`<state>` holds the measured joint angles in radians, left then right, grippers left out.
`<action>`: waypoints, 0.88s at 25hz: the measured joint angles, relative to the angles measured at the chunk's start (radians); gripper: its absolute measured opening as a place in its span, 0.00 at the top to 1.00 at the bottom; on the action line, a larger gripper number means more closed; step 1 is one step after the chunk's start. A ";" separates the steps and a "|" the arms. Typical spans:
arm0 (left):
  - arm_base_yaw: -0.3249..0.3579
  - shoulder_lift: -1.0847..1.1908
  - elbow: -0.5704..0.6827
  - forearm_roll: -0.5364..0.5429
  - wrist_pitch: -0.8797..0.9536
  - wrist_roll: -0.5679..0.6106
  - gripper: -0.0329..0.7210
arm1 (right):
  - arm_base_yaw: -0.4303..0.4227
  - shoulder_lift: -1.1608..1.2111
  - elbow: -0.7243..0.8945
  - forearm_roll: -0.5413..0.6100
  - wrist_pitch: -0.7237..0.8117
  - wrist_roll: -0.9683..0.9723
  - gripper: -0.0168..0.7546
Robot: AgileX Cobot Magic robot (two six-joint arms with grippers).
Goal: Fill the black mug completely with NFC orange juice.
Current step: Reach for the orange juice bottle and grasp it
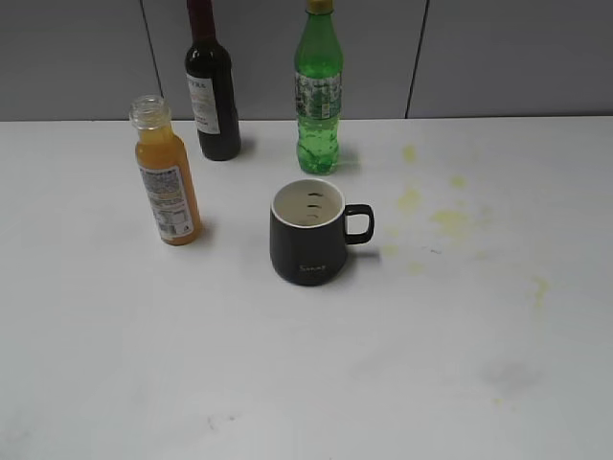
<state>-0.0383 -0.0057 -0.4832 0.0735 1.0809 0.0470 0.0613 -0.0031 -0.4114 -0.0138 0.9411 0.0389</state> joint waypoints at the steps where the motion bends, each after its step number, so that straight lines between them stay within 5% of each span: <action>1: 0.000 0.000 0.000 0.000 0.000 0.000 0.64 | 0.000 0.000 0.000 0.000 0.000 0.000 0.21; 4: 0.000 0.000 0.000 -0.008 0.000 0.000 0.56 | 0.000 0.000 0.000 0.001 0.000 0.000 0.21; 9: 0.000 0.000 0.000 -0.014 0.000 0.000 0.15 | 0.000 0.000 0.000 0.004 0.000 0.000 0.21; 22: 0.000 0.000 0.000 -0.015 0.000 0.000 0.11 | 0.000 0.000 0.000 0.004 0.001 0.000 0.21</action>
<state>-0.0383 -0.0057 -0.4832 0.0588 1.0809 0.0470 0.0613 -0.0031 -0.4114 -0.0098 0.9419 0.0389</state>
